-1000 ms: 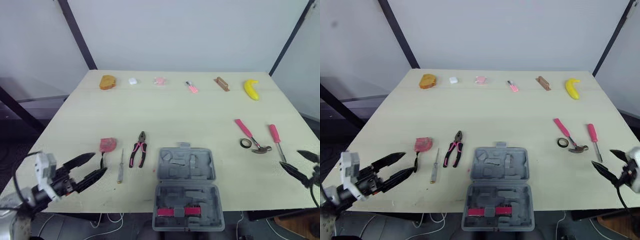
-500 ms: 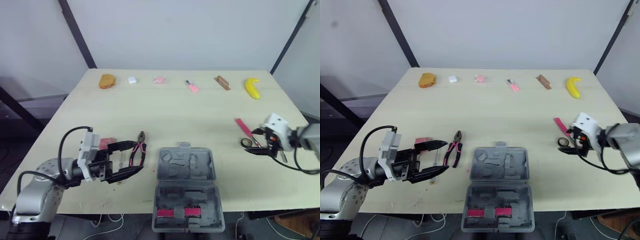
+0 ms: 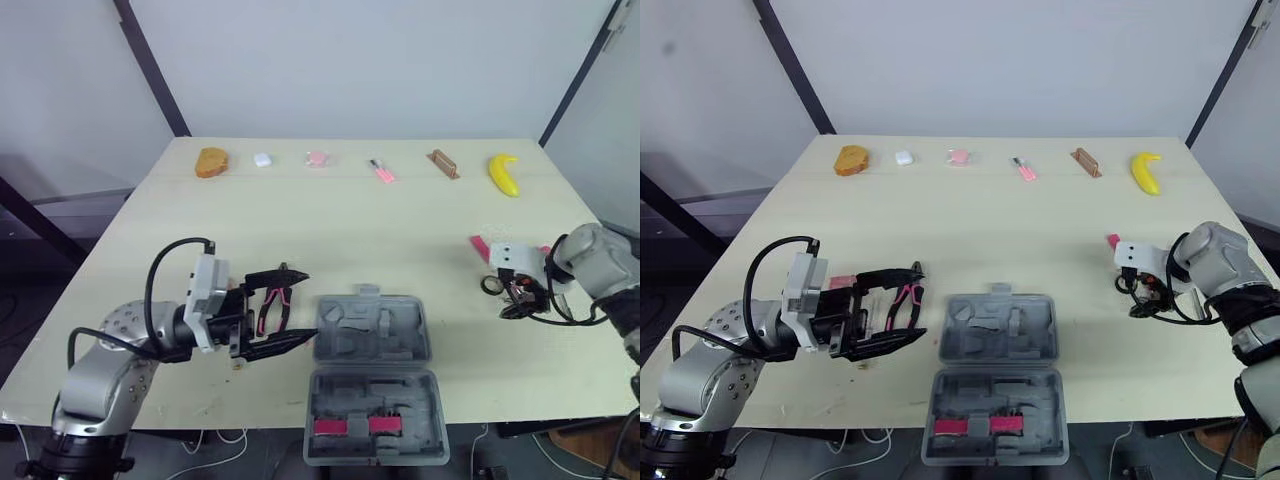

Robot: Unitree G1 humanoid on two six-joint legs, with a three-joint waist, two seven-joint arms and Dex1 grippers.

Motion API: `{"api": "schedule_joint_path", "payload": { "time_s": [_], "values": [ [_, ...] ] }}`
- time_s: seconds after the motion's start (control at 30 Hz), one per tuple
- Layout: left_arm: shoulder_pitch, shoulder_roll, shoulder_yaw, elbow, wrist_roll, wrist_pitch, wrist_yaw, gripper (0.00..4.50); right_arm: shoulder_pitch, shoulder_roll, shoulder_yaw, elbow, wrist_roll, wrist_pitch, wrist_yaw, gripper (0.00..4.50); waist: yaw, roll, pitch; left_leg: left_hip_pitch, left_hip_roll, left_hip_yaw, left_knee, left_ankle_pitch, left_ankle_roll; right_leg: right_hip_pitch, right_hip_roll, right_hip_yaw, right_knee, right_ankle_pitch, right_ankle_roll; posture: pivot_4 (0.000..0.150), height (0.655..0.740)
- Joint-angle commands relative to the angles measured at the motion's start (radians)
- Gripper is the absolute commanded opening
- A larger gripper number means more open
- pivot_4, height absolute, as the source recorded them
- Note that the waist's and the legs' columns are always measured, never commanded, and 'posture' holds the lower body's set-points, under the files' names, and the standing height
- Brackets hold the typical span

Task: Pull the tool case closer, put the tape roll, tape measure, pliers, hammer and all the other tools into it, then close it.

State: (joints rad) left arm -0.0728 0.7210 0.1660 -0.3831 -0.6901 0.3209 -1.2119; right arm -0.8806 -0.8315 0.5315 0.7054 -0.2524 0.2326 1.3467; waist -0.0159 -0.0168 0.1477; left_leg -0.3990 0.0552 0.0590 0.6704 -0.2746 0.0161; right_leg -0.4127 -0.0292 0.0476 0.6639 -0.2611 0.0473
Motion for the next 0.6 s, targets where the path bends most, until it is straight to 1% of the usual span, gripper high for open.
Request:
{"api": "schedule_joint_path", "payload": {
  "time_s": [0.03,0.23,0.27,0.3,0.33,0.37,0.43,0.47,0.5,0.57,0.6],
  "values": [
    [0.010,0.006,0.003,-0.044,-0.002,-0.011,0.010,4.50,-0.047,0.031,-0.001,0.078,-0.041,-0.063,-0.006,4.45,0.000,0.000,0.000,0.000,0.000,0.000,0.000,0.000,0.000,0.000,0.000,0.000,0.000,0.000,0.000,0.150,0.7400],
    [0.026,0.017,0.012,-0.055,-0.018,-0.012,-0.002,4.50,-0.112,0.112,0.001,0.254,-0.102,-0.136,-0.060,4.45,0.001,0.000,0.000,0.000,0.000,0.000,0.000,0.000,0.000,0.000,0.000,0.000,0.000,0.000,0.000,0.150,0.7400],
    [0.032,0.021,0.017,-0.052,-0.019,-0.015,-0.010,4.50,-0.120,0.123,0.003,0.282,-0.112,-0.151,-0.071,4.21,0.001,0.000,0.000,0.000,0.000,0.000,0.000,0.000,0.000,0.000,0.000,0.000,0.000,0.000,0.000,0.150,0.7400],
    [0.038,0.026,0.019,-0.050,-0.016,-0.020,-0.018,4.50,-0.127,0.132,0.003,0.303,-0.121,-0.163,-0.077,3.92,0.000,0.000,0.000,0.000,0.000,0.000,0.000,0.000,0.000,0.000,0.000,0.000,0.000,0.000,0.000,0.150,0.7400],
    [0.041,0.028,0.020,-0.049,-0.015,-0.023,-0.022,4.50,-0.134,0.139,0.001,0.322,-0.128,-0.173,-0.081,3.48,0.000,0.000,0.000,0.000,0.000,0.000,0.000,0.000,0.000,0.000,0.000,0.000,0.000,0.000,0.000,0.150,0.7400],
    [0.044,0.031,0.020,-0.047,-0.012,-0.027,-0.027,4.50,-0.138,0.144,-0.001,0.335,-0.133,-0.180,-0.080,2.94,0.001,0.000,0.000,0.000,0.000,0.000,0.000,0.000,0.000,0.000,0.000,0.000,0.000,0.000,0.000,0.150,0.7400],
    [0.050,0.032,0.026,-0.046,-0.014,-0.038,-0.037,4.50,-0.145,0.151,-0.006,0.348,-0.140,-0.188,-0.075,2.05,-0.001,0.000,0.000,0.000,0.000,0.000,0.000,0.000,0.000,0.000,0.000,0.000,0.000,0.000,0.000,0.150,0.7400],
    [0.050,0.031,0.028,-0.044,-0.015,-0.044,-0.040,4.50,-0.147,0.153,-0.009,0.354,-0.143,-0.192,-0.073,1.42,-0.001,0.000,0.000,0.000,0.000,0.000,0.000,0.000,0.000,0.000,0.000,0.000,0.000,0.000,0.000,0.150,0.7400],
    [0.049,0.030,0.030,-0.040,-0.013,-0.053,-0.045,4.50,-0.149,0.154,-0.010,0.359,-0.146,-0.197,-0.072,1.15,-0.001,0.000,0.000,0.000,0.000,0.000,0.000,0.000,0.000,0.000,0.000,0.000,0.000,0.000,0.000,0.150,0.7400],
    [0.046,0.029,0.028,-0.029,-0.002,-0.072,-0.053,4.50,-0.152,0.156,-0.012,0.364,-0.150,-0.201,-0.073,0.23,-0.002,0.001,0.000,0.000,0.000,0.000,0.000,0.000,0.000,0.000,0.000,0.000,0.000,0.000,0.000,0.150,0.7400],
    [0.045,0.025,0.028,-0.022,0.002,-0.084,-0.059,4.50,-0.152,0.156,-0.012,0.362,-0.152,-0.204,-0.073,0.05,-0.002,0.001,0.000,0.000,0.000,0.000,0.000,0.000,0.000,0.000,0.000,0.000,0.000,0.000,0.000,0.150,0.7400]
  ]
}}
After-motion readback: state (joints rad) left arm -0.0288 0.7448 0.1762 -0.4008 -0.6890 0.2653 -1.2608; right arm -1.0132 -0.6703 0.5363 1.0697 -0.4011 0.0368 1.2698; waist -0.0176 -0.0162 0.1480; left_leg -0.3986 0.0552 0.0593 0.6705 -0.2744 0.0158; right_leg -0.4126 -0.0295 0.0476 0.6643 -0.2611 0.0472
